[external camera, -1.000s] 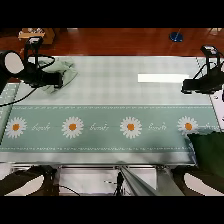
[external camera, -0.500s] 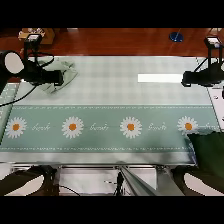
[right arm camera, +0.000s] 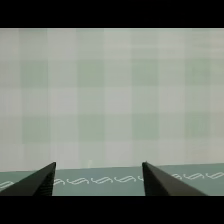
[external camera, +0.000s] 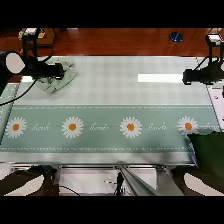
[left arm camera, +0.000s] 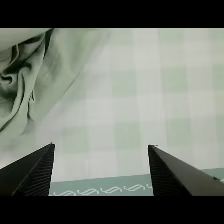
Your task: Fold the shirts.
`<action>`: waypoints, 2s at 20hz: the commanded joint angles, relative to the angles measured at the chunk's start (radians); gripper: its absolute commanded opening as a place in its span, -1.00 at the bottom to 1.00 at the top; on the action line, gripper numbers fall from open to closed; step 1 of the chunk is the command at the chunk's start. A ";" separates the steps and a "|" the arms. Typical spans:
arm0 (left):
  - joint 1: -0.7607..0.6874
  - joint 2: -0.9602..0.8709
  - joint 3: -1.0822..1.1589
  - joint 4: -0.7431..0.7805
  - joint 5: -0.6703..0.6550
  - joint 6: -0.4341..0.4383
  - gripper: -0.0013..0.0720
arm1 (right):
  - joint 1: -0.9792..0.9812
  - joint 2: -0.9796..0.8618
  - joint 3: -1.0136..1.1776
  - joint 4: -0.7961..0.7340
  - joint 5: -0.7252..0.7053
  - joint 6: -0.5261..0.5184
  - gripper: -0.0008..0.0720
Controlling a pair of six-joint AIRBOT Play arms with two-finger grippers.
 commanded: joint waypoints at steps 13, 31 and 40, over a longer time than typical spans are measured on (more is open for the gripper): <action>0.269 -0.229 0.001 0.188 0.319 0.074 1.00 | 0.001 0.000 0.001 0.010 0.079 -0.035 0.68; 0.251 -0.376 0.245 0.134 0.137 0.073 -0.89 | 0.001 0.000 0.001 0.079 0.114 -0.069 0.68; -0.063 0.096 0.625 0.134 0.037 0.073 -0.89 | 0.001 0.000 0.001 -0.034 0.258 -0.115 0.68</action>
